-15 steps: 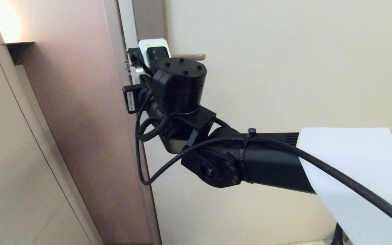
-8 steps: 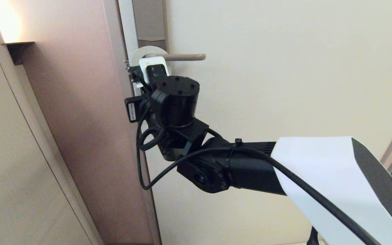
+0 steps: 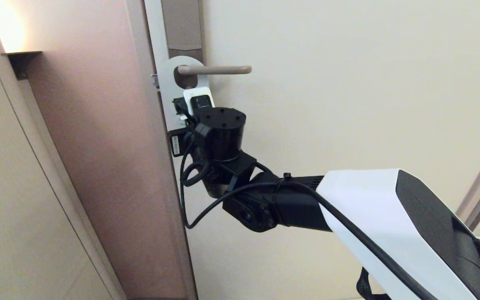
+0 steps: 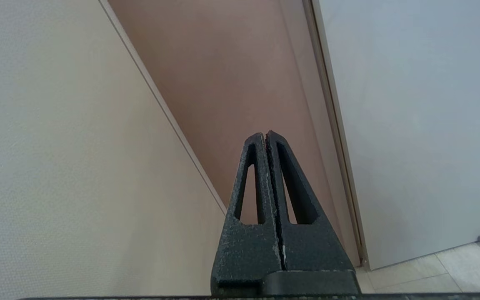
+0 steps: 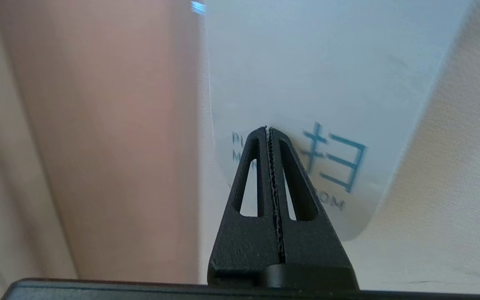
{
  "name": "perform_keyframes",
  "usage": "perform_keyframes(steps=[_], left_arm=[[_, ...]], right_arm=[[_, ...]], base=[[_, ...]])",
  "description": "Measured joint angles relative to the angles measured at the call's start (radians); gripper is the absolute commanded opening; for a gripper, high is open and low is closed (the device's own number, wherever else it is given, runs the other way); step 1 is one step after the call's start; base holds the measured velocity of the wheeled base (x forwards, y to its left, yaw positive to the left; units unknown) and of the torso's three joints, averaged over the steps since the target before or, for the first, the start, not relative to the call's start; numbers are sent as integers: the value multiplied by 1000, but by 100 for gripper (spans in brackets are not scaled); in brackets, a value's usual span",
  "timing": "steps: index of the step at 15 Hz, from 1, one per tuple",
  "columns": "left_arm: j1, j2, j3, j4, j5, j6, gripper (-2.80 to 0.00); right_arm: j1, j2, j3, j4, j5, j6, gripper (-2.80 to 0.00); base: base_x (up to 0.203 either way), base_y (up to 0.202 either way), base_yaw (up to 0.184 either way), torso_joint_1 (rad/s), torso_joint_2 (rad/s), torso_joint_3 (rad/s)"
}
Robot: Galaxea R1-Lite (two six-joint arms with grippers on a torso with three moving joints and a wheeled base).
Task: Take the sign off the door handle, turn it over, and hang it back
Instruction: Hang the sign back with the other side facing out
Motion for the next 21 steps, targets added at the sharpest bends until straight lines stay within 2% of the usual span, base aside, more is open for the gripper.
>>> perform_keyframes(steps=[6, 15, 21], left_arm=[[0, 0, 0, 0, 0, -1, -280], [0, 0, 0, 0, 0, 0, -280], [0, 0, 0, 0, 0, 0, -280]], right_arm=[[-36, 3, 2, 0, -4, -5, -280], [-25, -40, 23, 0, -7, -8, -280], [5, -133, 161, 8, -30, -22, -280]], base=[[0, 0, 0, 0, 0, 0], [0, 0, 0, 0, 0, 0], [0, 0, 0, 0, 0, 0]])
